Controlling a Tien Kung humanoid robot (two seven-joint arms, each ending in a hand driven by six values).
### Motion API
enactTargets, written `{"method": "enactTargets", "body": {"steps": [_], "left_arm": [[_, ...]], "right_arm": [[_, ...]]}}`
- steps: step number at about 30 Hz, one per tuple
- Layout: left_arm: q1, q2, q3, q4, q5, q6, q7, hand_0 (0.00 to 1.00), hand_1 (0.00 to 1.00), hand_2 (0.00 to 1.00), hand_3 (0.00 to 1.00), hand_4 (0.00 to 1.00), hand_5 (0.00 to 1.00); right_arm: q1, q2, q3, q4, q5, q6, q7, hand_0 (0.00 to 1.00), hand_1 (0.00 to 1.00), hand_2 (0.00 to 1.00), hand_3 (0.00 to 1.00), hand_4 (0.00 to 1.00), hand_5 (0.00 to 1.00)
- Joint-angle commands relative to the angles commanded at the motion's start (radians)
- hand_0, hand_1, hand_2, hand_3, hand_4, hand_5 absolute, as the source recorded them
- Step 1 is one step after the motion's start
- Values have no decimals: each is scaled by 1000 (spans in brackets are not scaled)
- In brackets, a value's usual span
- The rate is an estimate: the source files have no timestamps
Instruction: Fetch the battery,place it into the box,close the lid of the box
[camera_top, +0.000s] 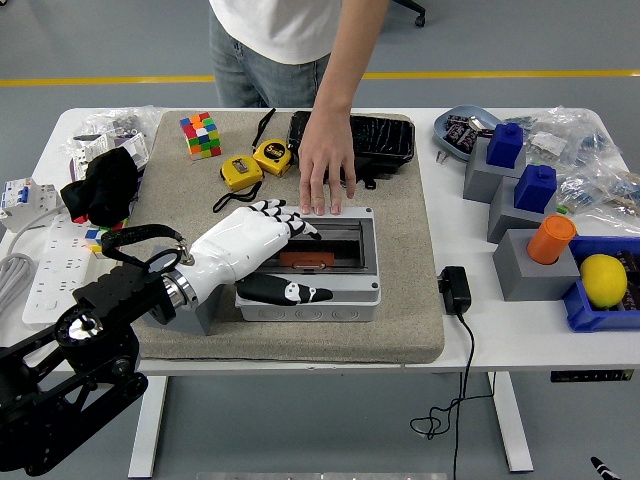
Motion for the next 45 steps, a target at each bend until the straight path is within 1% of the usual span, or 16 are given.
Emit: {"method": "enactTargets", "body": {"steps": [3,6,9,12,19,20,24,25,26,31,32,36,39,43,44,45], "left_arm": [[16,-26,-94,-29,-117,-5,-23,868,842,778,737,998,998],[37,-69,-204,-55,-240,-62,-14,868,842,778,737,998,998],[53,-106,-325,-42,-370,-126,-10,795,803,760,732,998,970],[69,-122,-440,-19,-494,-143,-22,795,803,760,732,998,970],[113,-137,-659,44,-793,-122,-69,793,809,771,740,998,956],[121,-142,-680,57,-832,-111,-78,803,855,822,787,998,951],[153,-169,-774,105,-1007,-72,-104,803,855,822,787,998,951],[162,-175,-794,114,-1046,-63,-107,803,855,822,787,998,951],[170,-178,-807,121,-1085,-57,-108,943,984,970,966,998,953],[221,-177,-836,158,-1287,-18,-100,943,984,970,966,998,953],[227,-177,-840,165,-1272,-5,-97,998,998,998,998,998,978],[249,-187,-841,162,-1132,42,-68,998,998,998,998,998,978],[269,-200,-830,134,-1008,22,-27,967,986,971,961,998,998],[278,-213,-825,136,-833,20,-28,967,986,971,961,998,998],[278,-216,-825,139,-794,24,-36,901,903,882,894,998,998],[279,-218,-824,141,-748,27,-43,901,903,882,894,998,998]], "right_arm": [[-1,1,-1,-1,0,0,-1,802,793,767,770,998,998],[-2,4,-3,-2,2,0,-1,802,793,767,770,998,998],[-3,6,-4,-1,-1,2,-5,802,793,767,770,998,998],[-2,5,-5,0,-5,4,-9,802,793,767,770,998,998],[-4,2,-7,-1,-2,0,-10,803,793,767,769,998,998],[-4,1,-7,-1,-3,0,-10,803,793,767,770,998,998],[-2,-1,-3,0,-4,-2,-9,803,793,767,770,998,998],[-3,-2,-1,0,-5,-2,-9,803,793,767,770,998,998],[-4,-2,0,0,-6,-2,-9,803,793,766,770,998,998],[-10,2,8,0,-12,-4,-9,803,793,766,770,998,998],[-10,2,9,0,-13,-5,-9,802,794,767,770,998,998],[-9,-1,14,0,-15,-6,-8,802,794,767,770,998,998],[-16,-2,20,-1,-17,-8,-8,803,794,767,770,998,998],[-24,0,20,-2,-21,-8,-11,803,794,767,770,998,998],[-25,0,20,-2,-23,-10,-12,803,794,767,775,998,998],[-25,1,20,-3,-24,-11,-12,803,794,767,775,998,998]]}}
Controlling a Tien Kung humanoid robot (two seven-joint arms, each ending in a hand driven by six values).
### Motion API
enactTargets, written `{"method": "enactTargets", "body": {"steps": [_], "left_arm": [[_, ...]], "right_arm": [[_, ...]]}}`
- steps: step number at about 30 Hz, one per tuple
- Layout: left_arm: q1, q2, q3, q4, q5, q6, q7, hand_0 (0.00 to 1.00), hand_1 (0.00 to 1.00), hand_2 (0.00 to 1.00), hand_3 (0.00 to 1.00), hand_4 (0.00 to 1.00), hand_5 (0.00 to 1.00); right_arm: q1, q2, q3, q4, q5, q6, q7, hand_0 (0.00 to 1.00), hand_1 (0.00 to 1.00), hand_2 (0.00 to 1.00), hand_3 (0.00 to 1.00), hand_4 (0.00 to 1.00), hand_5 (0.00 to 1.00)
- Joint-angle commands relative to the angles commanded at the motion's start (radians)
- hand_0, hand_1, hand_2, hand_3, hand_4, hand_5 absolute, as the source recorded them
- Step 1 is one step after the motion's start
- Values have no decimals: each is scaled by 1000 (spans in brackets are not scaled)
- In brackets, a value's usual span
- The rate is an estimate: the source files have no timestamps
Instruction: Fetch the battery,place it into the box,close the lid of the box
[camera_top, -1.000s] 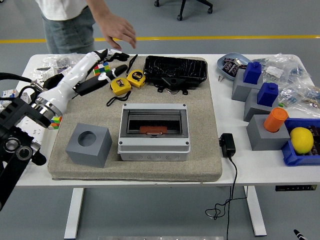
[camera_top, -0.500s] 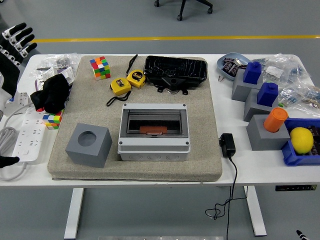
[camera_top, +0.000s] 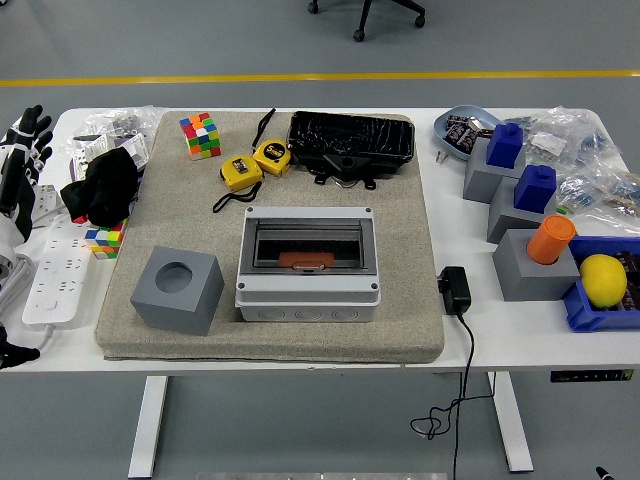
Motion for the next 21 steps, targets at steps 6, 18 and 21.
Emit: {"method": "enactTargets", "body": {"steps": [6,18,21], "left_arm": [[6,-14,-9,-5,-15,30,-33,856,840,802,790,998,998],[7,-23,21,-6,-27,43,-38,833,821,790,755,998,903],[7,-23,27,-4,-30,40,-34,833,821,790,755,998,903]], "right_arm": [[4,6,5,-1,-11,9,0,819,797,767,773,998,998],[10,-2,-8,-29,-19,103,7,969,876,812,767,998,998],[7,-3,-9,-31,-33,101,2,969,876,812,767,998,998]]}}
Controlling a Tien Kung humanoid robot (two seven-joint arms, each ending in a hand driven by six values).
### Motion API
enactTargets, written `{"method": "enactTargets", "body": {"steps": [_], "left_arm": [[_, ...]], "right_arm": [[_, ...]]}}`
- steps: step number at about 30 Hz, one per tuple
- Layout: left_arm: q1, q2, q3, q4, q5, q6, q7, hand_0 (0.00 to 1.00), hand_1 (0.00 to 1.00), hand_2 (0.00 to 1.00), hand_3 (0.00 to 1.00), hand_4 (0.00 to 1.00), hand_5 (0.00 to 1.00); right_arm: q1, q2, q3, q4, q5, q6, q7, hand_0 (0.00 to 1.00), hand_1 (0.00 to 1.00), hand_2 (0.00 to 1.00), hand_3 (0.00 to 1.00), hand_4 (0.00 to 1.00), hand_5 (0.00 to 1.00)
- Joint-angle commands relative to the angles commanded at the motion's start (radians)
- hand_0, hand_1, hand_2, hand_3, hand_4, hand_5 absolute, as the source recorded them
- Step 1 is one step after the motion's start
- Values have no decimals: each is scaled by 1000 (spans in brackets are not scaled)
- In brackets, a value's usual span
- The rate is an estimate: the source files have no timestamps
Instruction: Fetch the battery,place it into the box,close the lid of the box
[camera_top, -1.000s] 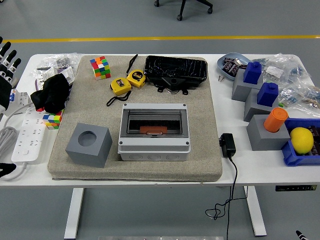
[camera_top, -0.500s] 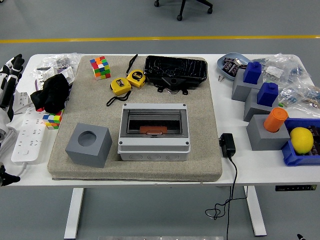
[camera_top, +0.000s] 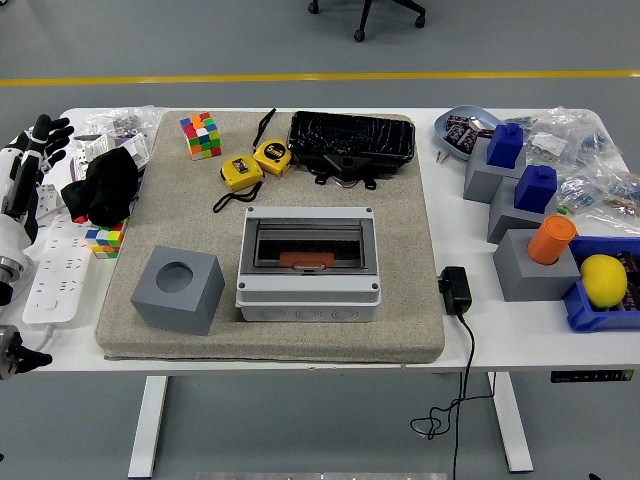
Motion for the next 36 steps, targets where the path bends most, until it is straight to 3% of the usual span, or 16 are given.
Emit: {"method": "enactTargets", "body": {"steps": [2,3,8,9,14,15,20,21,23,34,36], "left_arm": [[0,1,1,1,-1,-1,2,833,821,790,755,998,903],[1,1,1,0,-2,0,2,823,816,788,759,998,907],[3,0,7,-1,-2,3,4,823,816,788,759,998,907],[3,1,9,0,-5,5,3,810,811,788,759,998,902],[1,5,21,2,-12,10,1,810,811,788,759,998,902],[1,5,24,2,-11,11,2,807,811,787,759,998,910],[1,8,37,2,-11,14,3,807,811,787,759,998,910],[1,8,38,2,-11,15,3,808,809,786,759,998,890],[0,9,43,1,-11,16,4,808,809,786,759,998,890],[3,11,60,-8,-3,22,9,797,807,787,758,998,875],[3,12,61,-9,-2,23,9,797,807,787,758,998,875]], "right_arm": [[-1,0,0,-2,-7,3,-7,969,876,812,767,998,998],[-1,-1,-1,-3,-11,6,-13,876,795,748,712,998,936],[-7,1,-3,-13,-38,-9,-31,876,795,748,712,998,936],[-7,2,-4,-15,-54,-16,-37,346,234,222,208,604,505],[-9,9,-37,-26,-94,-109,-19,346,234,222,208,604,505],[-10,9,-44,-26,-92,-135,-9,49,46,108,56,302,2],[-10,9,-62,-6,-91,-239,7,49,46,108,56,302,2],[-10,9,-62,-4,-96,-250,7,2,2,23,2,491,2],[-7,9,-67,4,-110,-267,3,2,2,23,2,491,2],[-7,5,-98,-6,-107,-268,14,2,2,28,2,474,2],[-6,2,-107,-15,-84,-243,17,2,2,28,2,474,2]]}}
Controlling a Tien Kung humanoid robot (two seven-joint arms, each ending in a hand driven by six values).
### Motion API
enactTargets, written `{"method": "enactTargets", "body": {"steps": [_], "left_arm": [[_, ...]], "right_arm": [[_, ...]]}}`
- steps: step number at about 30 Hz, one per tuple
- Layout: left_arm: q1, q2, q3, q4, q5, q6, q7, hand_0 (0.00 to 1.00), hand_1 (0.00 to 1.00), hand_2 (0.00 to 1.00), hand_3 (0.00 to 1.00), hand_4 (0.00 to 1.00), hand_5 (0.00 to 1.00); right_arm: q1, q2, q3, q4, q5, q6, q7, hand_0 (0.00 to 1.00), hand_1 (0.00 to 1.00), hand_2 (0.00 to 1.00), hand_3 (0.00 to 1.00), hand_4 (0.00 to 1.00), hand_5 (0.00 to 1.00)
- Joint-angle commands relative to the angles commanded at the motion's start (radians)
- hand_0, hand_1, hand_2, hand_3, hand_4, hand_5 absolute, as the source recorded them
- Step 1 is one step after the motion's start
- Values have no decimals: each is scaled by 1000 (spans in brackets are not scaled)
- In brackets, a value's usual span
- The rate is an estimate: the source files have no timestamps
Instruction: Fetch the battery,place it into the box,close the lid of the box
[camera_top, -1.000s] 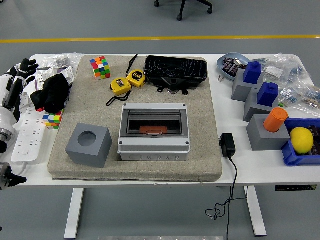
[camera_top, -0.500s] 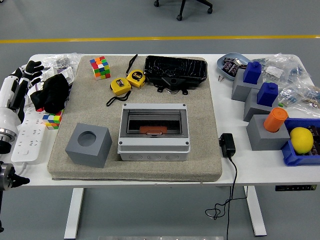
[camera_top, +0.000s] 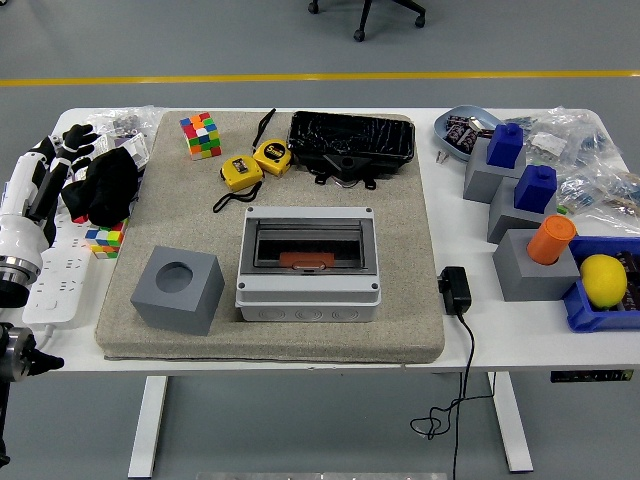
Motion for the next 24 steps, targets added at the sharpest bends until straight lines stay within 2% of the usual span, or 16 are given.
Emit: {"method": "enactTargets", "body": {"steps": [2,3,6,8,9,14,15,17,19,20,21,24], "left_arm": [[-1,1,0,0,0,1,1,797,807,787,758,998,875],[-1,1,1,-1,1,0,1,796,807,786,757,998,872],[-2,2,3,-2,3,-1,3,796,807,786,757,998,872],[-2,1,2,-4,3,-3,3,796,807,786,757,998,872],[-2,1,1,-5,2,-5,3,802,809,791,768,998,867],[-2,2,0,-6,2,-8,2,802,809,791,768,998,867],[-2,2,-1,-6,2,-7,1,821,832,802,776,998,866],[-2,2,-2,-6,1,-6,-1,821,832,802,776,998,866],[-3,2,-3,-7,1,-6,-2,821,832,802,776,998,866],[-4,2,-3,-6,0,-5,-2,821,832,802,776,998,866],[-4,2,-4,-6,0,-5,-2,816,832,804,779,998,865],[-3,2,-5,-4,-1,-3,-2,816,832,804,779,998,865]], "right_arm": [[1,-3,-10,-13,43,52,-1,2,2,28,2,474,2],[3,-5,-23,-23,72,93,-20,173,258,313,315,951,528],[4,-5,-45,-36,121,192,-50,173,258,313,315,951,528],[1,-3,-43,-41,133,228,-51,173,258,313,315,951,528],[-1,-3,-40,-41,136,241,-52,686,648,664,676,998,844],[-1,-1,-30,-39,106,329,-90,686,648,664,676,998,844],[0,-1,-30,-39,92,355,-105,957,890,847,849,998,994],[1,0,-26,-39,80,404,-124,957,890,847,849,998,994],[2,1,-18,-38,68,425,-127,957,890,847,849,998,994],[2,1,-16,-38,67,429,-126,957,890,847,849,998,994],[3,1,-14,-38,68,429,-122,998,981,948,957,998,998],[6,0,-6,-37,67,428,-114,998,981,948,957,998,998]]}}
